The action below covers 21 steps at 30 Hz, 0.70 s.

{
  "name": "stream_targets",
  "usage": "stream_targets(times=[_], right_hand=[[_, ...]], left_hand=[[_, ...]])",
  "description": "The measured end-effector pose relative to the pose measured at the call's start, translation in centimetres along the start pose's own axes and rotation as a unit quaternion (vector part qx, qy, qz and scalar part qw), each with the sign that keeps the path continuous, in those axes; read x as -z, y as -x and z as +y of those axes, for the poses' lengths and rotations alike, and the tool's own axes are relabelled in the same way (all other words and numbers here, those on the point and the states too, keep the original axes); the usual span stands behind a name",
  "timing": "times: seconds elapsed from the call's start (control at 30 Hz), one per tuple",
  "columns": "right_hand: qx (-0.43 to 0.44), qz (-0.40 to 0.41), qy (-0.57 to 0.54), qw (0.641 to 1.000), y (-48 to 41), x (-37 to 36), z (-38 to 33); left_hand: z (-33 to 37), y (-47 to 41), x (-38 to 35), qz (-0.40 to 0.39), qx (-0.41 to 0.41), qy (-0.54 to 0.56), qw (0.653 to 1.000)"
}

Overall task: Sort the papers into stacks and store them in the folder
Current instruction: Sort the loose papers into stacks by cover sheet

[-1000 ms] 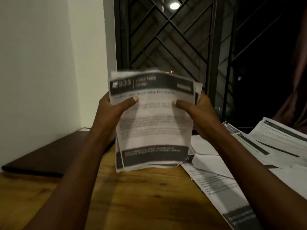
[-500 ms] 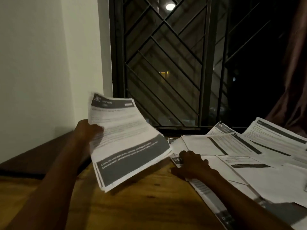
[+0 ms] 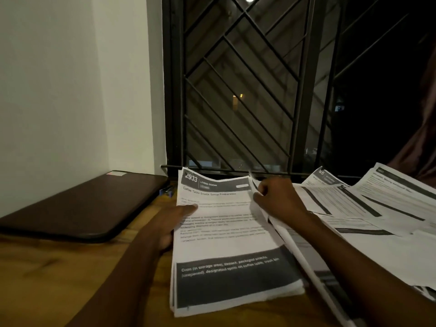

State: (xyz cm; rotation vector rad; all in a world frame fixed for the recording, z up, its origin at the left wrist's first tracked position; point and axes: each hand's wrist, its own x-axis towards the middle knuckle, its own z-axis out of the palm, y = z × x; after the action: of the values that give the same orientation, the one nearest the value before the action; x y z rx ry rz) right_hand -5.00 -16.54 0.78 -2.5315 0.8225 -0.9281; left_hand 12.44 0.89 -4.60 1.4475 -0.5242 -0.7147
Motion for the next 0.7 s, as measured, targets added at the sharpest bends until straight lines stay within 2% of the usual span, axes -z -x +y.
stream_targets(times=[0.1, 0.2, 0.3, 0.43, 0.5, 0.57, 0.63, 0.67, 0.7], right_hand=[[0.015, -0.009, -0.039, 0.999, -0.7, -2.1, -2.6], [0.004, -0.036, -0.097, 0.995, -0.7, -3.7, -4.8], [0.029, -0.078, -0.156, 0.984, 0.5, -6.0, -6.4], [0.009, 0.008, -0.193, 0.981, 0.6, -8.7, -8.0], [-0.031, 0.000, -0.218, 0.975, 0.1, -8.9, -8.7], [-0.061, -0.079, -0.298, 0.949, -0.4, -9.0, -8.8], [-0.099, -0.163, -0.433, 0.881, -0.2, -8.5, -8.4], [-0.108, -0.167, -0.471, 0.860, -0.3, -8.2, -7.6], [-0.103, -0.145, -0.461, 0.869, -0.3, -7.7, -6.6]], left_hand=[[-0.2, -0.2, 0.3, -0.011, -0.029, -0.037, 0.999], [-0.1, 0.2, 0.1, 0.008, -0.020, 0.004, 1.000], [-0.1, 0.5, -0.4, -0.003, -0.027, 0.059, 0.998], [0.5, 1.1, -1.0, -0.017, -0.063, 0.056, 0.996], [0.5, 1.3, -1.1, -0.027, -0.073, 0.036, 0.996], [0.4, 1.4, -0.9, -0.042, -0.062, 0.042, 0.996], [0.0, 1.0, -0.4, -0.048, -0.053, 0.043, 0.996], [-0.1, 0.8, -0.1, -0.042, -0.049, 0.037, 0.997], [-0.2, 0.6, 0.1, -0.032, -0.042, 0.035, 0.998]])
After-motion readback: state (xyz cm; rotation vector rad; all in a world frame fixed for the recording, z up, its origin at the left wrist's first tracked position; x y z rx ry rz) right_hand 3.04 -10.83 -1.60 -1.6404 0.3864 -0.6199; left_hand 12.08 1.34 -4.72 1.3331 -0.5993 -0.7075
